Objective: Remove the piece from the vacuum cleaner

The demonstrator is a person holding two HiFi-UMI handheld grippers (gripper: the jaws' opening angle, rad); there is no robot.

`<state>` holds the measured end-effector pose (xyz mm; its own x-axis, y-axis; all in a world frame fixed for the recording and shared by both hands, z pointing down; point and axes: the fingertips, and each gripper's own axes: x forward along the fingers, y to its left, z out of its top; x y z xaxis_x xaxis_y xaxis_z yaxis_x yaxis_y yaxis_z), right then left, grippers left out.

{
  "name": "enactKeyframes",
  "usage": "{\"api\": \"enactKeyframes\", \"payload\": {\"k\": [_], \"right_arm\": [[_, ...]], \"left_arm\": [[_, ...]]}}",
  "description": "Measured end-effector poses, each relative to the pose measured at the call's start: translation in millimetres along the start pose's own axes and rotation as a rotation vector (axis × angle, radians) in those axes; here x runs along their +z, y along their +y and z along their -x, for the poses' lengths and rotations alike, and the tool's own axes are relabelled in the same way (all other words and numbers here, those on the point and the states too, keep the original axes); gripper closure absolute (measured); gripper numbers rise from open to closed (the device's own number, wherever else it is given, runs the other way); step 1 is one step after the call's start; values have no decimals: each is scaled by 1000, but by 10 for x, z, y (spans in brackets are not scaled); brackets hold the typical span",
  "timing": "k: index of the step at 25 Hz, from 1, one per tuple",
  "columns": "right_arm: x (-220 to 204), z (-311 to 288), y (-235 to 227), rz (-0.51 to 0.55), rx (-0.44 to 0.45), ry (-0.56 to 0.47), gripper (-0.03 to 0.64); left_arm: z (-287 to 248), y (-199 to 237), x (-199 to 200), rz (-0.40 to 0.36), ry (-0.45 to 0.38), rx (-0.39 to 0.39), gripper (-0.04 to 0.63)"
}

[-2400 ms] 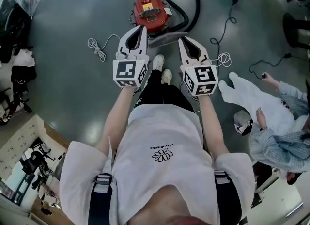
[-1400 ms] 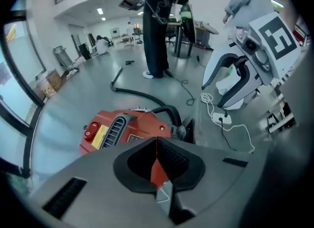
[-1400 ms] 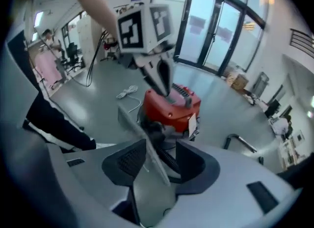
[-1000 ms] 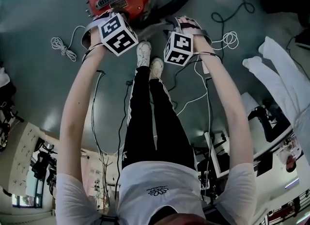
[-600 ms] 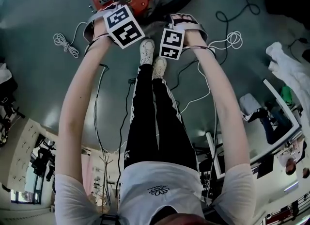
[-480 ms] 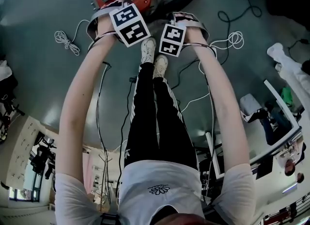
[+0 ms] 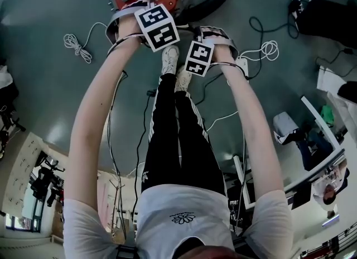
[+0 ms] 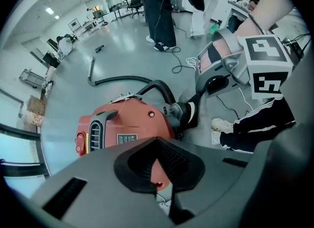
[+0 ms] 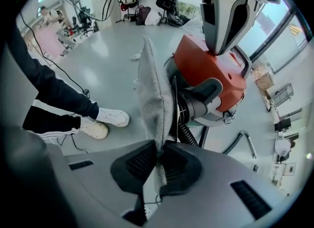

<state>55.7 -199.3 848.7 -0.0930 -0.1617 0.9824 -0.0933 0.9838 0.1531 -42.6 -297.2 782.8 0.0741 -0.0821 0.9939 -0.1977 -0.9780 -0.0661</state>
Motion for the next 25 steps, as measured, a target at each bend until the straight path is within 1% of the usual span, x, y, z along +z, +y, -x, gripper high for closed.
{"api": "enactKeyframes", "payload": {"k": [2,3,5,6,7,9,10,11,13,14,15,16,18,19,20,21,22,25], "right_arm": [[28,2,-8,-27,-1,-9,588],[35,9,7,-68,2,-18,588],[37,24,70,-183,14,-40,588],[35,28,101,-204,7,-44,588],[30,28,120,-182,-9,-38,588],[26,21,119,-103,-29,-19,588],[30,17,113,-108,-19,-20,588],[37,9,115,-162,6,-33,588],[45,-23,127,-381,94,-81,588],[46,-35,128,-466,131,-99,589],[42,-44,131,-464,139,-99,589],[30,-58,133,-372,118,-81,589],[-26,-99,105,-96,59,-23,589],[-66,-119,73,13,51,4,589],[-108,-136,29,94,53,27,589],[-142,-151,-22,150,59,45,589],[-166,-163,-69,183,63,58,589],[-176,-178,-88,205,52,79,589]], "left_arm": [[1,27,-11,10,-2,13,591],[3,32,-13,28,-5,18,591],[4,25,-13,69,-12,25,591],[1,17,-14,80,-13,29,590],[-3,12,-14,83,-14,33,591],[-9,17,-13,87,-13,33,591],[-9,24,-15,92,-13,28,591],[-10,28,-18,101,-16,21,591],[-17,25,-23,130,-45,1,591],[-18,21,-26,149,-66,-8,591],[-14,17,-29,162,-84,-13,591],[-6,16,-32,163,-94,-8,591],[16,24,-28,142,-94,22,591],[25,27,-26,135,-89,38,591],[33,26,-27,135,-86,49,591],[39,24,-28,140,-86,57,591],[43,24,-29,147,-91,63,591],[41,38,-21,162,-119,75,591]]}}
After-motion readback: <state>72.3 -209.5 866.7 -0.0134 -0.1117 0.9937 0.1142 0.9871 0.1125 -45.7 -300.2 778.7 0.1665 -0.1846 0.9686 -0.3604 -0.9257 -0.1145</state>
